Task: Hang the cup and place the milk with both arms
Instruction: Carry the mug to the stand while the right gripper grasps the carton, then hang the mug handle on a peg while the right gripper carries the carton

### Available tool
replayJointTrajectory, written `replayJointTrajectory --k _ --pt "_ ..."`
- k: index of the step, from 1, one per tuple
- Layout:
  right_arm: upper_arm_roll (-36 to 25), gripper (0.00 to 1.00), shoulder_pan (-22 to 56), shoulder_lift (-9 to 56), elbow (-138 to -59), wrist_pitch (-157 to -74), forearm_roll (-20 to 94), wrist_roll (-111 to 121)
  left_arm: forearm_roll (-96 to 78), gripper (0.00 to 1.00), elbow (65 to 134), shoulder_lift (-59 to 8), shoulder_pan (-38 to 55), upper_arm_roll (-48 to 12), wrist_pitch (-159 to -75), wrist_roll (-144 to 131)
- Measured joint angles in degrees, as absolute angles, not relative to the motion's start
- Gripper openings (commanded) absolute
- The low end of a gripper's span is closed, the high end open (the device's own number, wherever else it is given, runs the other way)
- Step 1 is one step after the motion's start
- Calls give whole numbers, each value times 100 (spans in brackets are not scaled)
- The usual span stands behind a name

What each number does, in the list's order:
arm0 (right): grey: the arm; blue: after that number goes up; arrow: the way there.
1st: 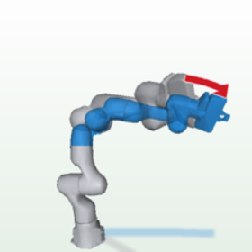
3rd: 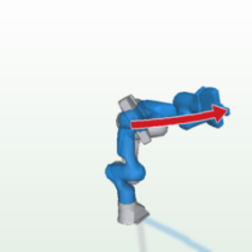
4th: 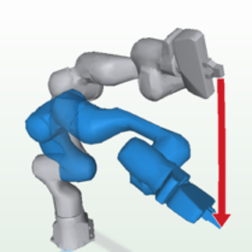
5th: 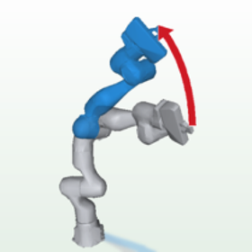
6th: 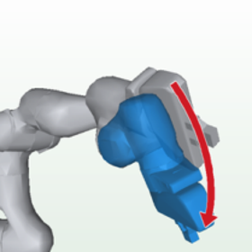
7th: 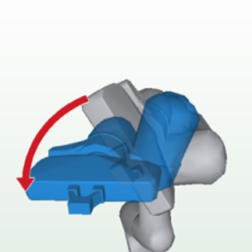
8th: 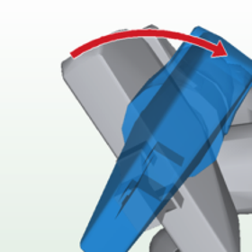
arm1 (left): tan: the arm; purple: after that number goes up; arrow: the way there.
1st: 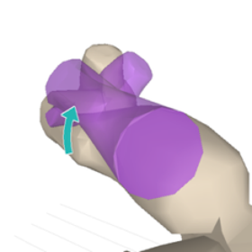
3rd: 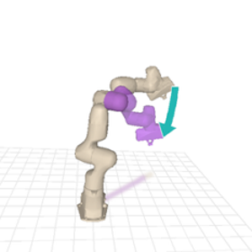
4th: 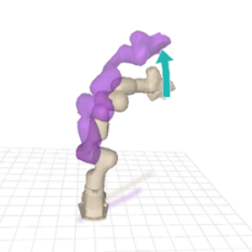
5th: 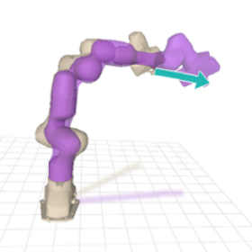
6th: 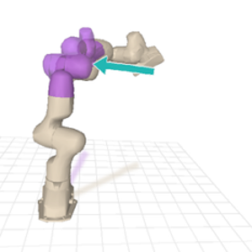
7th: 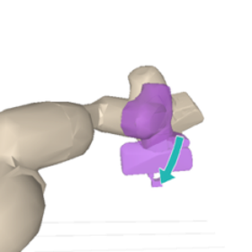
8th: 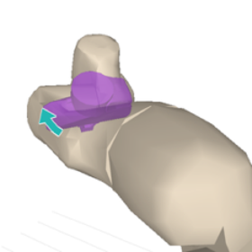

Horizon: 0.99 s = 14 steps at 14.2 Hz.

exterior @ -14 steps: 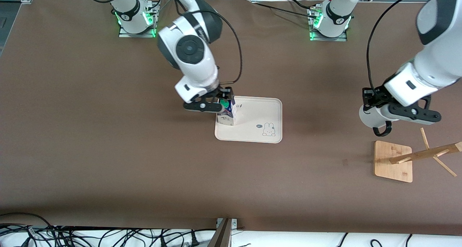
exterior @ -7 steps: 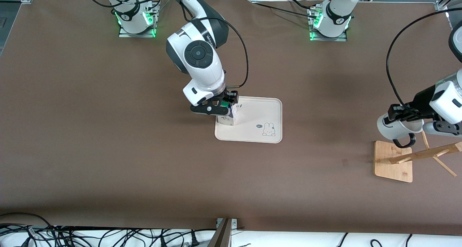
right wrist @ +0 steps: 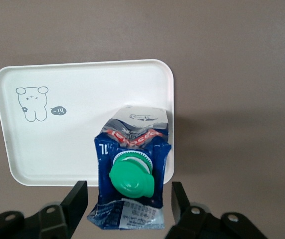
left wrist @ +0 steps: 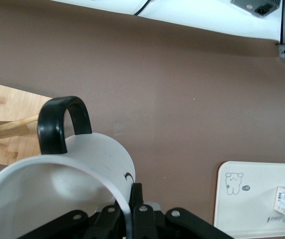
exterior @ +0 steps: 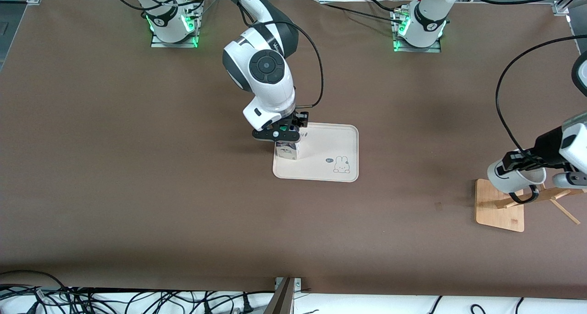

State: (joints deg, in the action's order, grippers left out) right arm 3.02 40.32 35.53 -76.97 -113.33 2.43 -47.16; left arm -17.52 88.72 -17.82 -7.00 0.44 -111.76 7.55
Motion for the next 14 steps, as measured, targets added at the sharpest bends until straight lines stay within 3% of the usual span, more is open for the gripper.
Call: replayJointTrajectory --k 5,8,14 --pt "293 53 4033 3577 -7706 -11332 176 -4733 -1943 0 8827 -1784 -710 189 -11176 761" --pt "293 47 4034 3578 -7707 -11332 176 -4735 -1944 0 8653 -1779 -693 189 -11118 761" --pt "239 43 4021 3573 -7682 -11323 175 -4730 -2131 0 8489 -1780 -695 355 -10996 763"
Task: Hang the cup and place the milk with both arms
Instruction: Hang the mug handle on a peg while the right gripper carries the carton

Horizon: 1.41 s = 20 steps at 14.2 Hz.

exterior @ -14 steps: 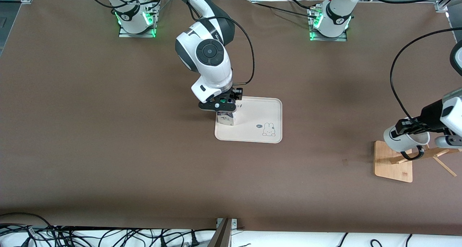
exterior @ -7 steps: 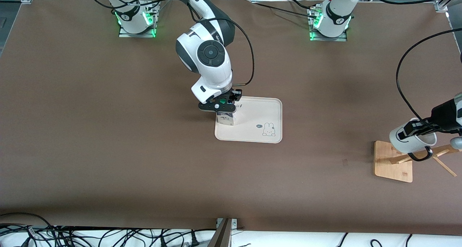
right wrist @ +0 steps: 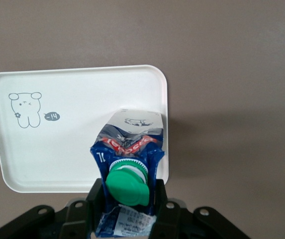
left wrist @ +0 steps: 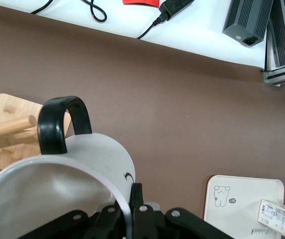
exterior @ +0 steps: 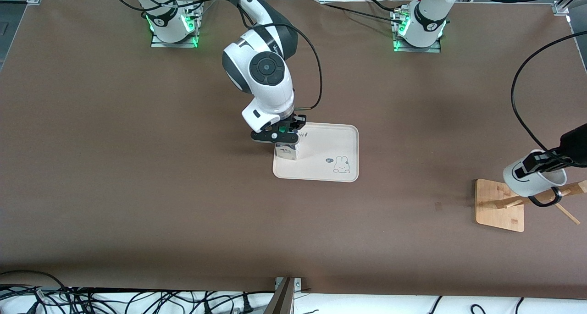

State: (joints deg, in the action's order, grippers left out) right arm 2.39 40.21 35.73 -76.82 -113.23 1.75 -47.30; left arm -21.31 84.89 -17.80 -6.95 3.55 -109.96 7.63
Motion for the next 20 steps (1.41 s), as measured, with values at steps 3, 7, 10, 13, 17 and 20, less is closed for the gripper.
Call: replayJointTrajectory --k 3,7,10,13,17,20 --pt "196 43 3944 3561 -7598 -11167 175 -4717 -2256 0 8496 -1789 -708 449 -10974 785" --pt "173 43 3679 3500 -7186 -10544 172 -4321 -2531 0 8510 -1878 -708 549 -10966 947" --pt "154 43 3331 3483 -7049 -10312 171 -3724 -2627 0 8511 -1969 -715 690 -10966 1238" --pt "136 43 2885 3463 -6978 -10172 171 -2849 -2633 0 8513 -1979 -714 778 -10965 1342" --pt "121 43 2119 3323 -6958 -9843 171 -1592 -2815 99 8571 -2030 -719 1065 -10925 2027" --pt "-16 43 1702 3230 -6984 -9483 171 -905 -2851 100 8567 -2048 -703 1112 -10905 2298"
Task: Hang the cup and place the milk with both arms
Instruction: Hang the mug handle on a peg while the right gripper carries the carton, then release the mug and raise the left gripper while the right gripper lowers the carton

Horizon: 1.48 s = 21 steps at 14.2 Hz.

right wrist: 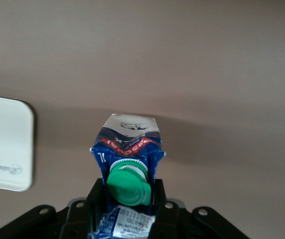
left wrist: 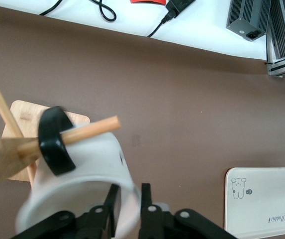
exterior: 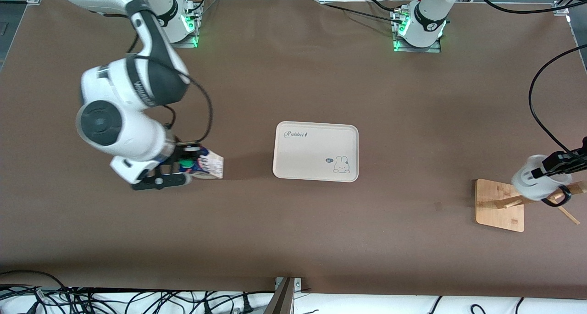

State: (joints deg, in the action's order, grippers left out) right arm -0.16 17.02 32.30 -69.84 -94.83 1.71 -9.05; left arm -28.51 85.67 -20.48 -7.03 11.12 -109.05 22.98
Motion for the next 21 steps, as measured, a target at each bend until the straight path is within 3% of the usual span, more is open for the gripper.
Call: replayJointTrajectory --k 4,11,18,19,20,21 --pt "-272 43 1378 3217 -7175 -9411 171 -279 -2288 100 8438 -1789 -389 1094 -10457 2325" --pt "-293 43 1305 3218 -7752 -9651 171 -241 -1211 100 7891 -1377 237 956 -8887 1572" --pt "-293 48 1305 3218 -8062 -9931 172 -241 -893 100 7722 -1373 355 970 -8552 1024" --pt "-293 59 1305 3216 -8074 -9958 172 -241 -892 100 7531 -1362 340 988 -8278 1003" --pt "-293 84 1304 3213 -8090 -9979 172 -241 -892 100 7336 -1341 319 1004 -8000 992" --pt "-293 98 1305 3212 -8105 -9987 172 -244 -892 100 7188 -1312 309 1012 -7854 982"
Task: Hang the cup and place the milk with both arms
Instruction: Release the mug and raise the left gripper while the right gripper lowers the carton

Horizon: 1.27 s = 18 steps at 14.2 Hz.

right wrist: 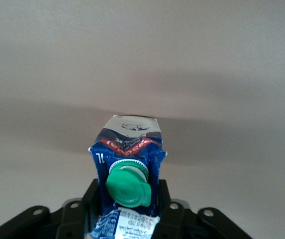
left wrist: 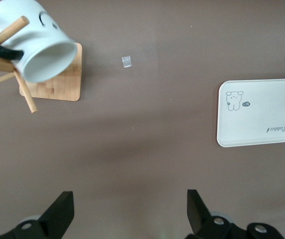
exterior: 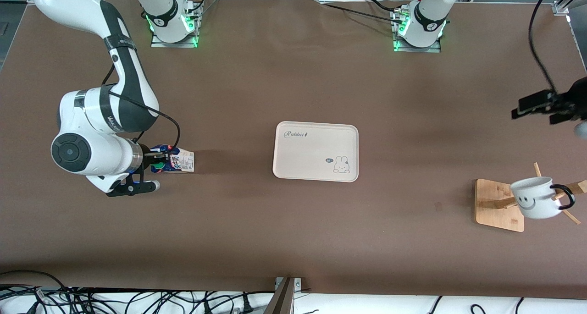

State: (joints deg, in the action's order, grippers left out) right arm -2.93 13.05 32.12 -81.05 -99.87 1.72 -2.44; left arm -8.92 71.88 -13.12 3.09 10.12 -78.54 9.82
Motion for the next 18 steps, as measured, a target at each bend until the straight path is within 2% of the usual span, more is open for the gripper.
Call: replayJointTrajectory --k 5,10,14,18 --pt "-290 100 1306 3141 -8115 -10016 173 -249 -530 100 7058 -1306 566 897 -7838 921" --pt "-278 100 1308 2798 -8113 -10011 173 -249 -505 100 7067 -1255 601 929 -7970 911" --pt "-275 100 1310 2687 -8114 -9979 173 -249 -492 100 7552 -940 563 763 -8299 913" --pt "-262 100 1312 2569 -8114 -9935 173 -249 -472 100 7878 -782 -10 336 -8429 1022"
